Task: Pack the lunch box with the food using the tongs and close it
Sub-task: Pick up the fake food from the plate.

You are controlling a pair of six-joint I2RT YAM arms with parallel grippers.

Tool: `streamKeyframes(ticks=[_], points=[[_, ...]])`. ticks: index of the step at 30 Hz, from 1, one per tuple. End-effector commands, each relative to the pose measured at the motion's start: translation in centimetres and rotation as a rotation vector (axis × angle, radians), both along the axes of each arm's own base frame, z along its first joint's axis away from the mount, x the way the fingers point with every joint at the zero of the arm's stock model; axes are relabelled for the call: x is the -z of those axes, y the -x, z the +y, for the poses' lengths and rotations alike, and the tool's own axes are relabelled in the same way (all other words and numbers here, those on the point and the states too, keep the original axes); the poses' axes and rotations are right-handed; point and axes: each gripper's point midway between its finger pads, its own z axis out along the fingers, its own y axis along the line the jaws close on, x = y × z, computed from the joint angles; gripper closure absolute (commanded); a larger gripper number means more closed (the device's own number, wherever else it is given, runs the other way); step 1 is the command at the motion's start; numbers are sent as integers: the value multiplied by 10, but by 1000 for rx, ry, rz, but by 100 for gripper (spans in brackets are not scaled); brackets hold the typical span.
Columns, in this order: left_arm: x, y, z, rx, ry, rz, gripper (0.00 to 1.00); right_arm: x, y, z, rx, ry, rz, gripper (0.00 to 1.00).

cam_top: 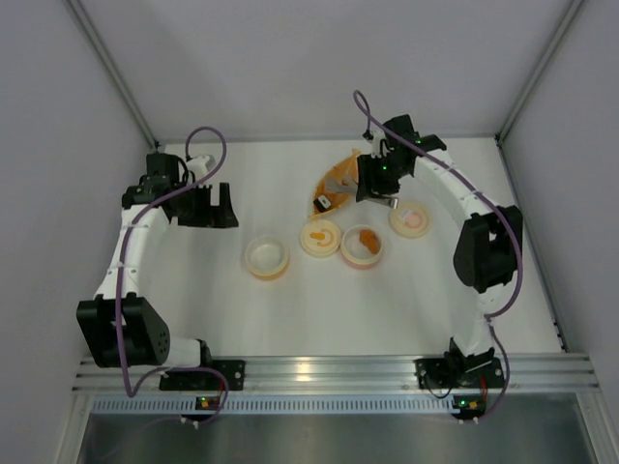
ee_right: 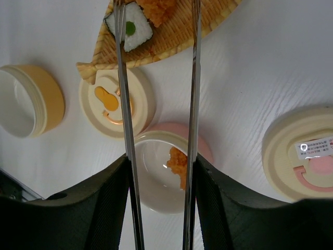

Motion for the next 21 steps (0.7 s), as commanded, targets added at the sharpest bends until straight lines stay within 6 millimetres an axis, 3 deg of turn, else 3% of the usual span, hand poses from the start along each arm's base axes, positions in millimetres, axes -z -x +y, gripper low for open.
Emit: streamKeyframes(ticks=[1, 10, 21], points=[[-5, -8, 2, 5, -7, -56, 2, -18, -15, 15, 9, -30, -60, 51], [1, -6, 5, 6, -22, -49, 2, -5, -26, 27, 1, -37, -34, 51], [5, -7, 7, 5, -34, -48, 2, 10, -25, 32, -9, -16, -5, 51]])
